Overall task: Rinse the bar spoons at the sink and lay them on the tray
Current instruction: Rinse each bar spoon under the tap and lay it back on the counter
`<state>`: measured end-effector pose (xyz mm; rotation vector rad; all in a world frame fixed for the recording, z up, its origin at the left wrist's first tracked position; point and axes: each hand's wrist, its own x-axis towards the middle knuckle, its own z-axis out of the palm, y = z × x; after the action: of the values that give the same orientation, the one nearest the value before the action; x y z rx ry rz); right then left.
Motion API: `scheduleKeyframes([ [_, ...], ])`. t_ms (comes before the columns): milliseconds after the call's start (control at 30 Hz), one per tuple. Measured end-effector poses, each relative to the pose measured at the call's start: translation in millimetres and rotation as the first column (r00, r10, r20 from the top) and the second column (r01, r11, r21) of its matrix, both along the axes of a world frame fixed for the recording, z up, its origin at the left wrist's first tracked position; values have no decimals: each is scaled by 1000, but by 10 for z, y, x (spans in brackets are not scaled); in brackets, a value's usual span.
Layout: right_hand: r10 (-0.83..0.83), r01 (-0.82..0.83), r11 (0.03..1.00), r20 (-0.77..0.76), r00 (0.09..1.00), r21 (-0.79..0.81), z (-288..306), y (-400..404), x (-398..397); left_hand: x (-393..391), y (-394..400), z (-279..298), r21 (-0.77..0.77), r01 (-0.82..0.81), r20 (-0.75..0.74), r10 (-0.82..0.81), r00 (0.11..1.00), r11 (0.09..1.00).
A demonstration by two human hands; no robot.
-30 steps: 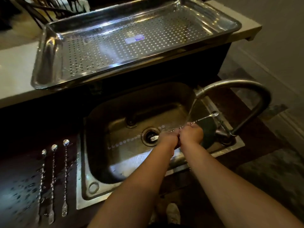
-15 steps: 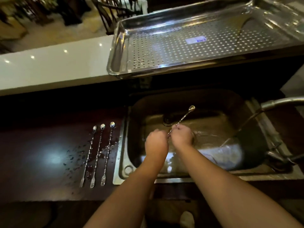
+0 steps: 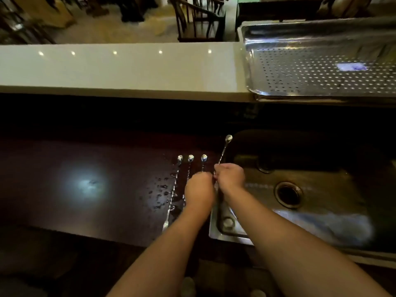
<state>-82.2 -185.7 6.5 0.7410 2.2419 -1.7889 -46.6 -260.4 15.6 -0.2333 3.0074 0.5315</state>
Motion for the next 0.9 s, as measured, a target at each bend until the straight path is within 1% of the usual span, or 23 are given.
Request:
scheduleKeyframes([
  [67,6,-6,1000,-4,1000,-11,16,-313,32,30,-308,-15,1,-25,8,25,1000,1000],
  [200,79,-79,997,19,997,-6,-24,-859,108,130,-834,-65,24,-84,29,83,996,996],
  [433,155,-159,986,83,985,55,-152,-1462,173,316,-1374,-143,101,-188,77,180,981,977],
  [600,236,-251,953,104,966,172,-239,-1681,200,414,-1548,-244,134,-246,74,237,969,960],
  [767,316,-351,885,159,935,305,-318,-1749,184,441,-1639,-308,138,-239,82,229,970,961],
  [900,326,-366,830,165,931,421,-341,-1784,167,420,-1665,-339,142,-227,92,216,972,963],
])
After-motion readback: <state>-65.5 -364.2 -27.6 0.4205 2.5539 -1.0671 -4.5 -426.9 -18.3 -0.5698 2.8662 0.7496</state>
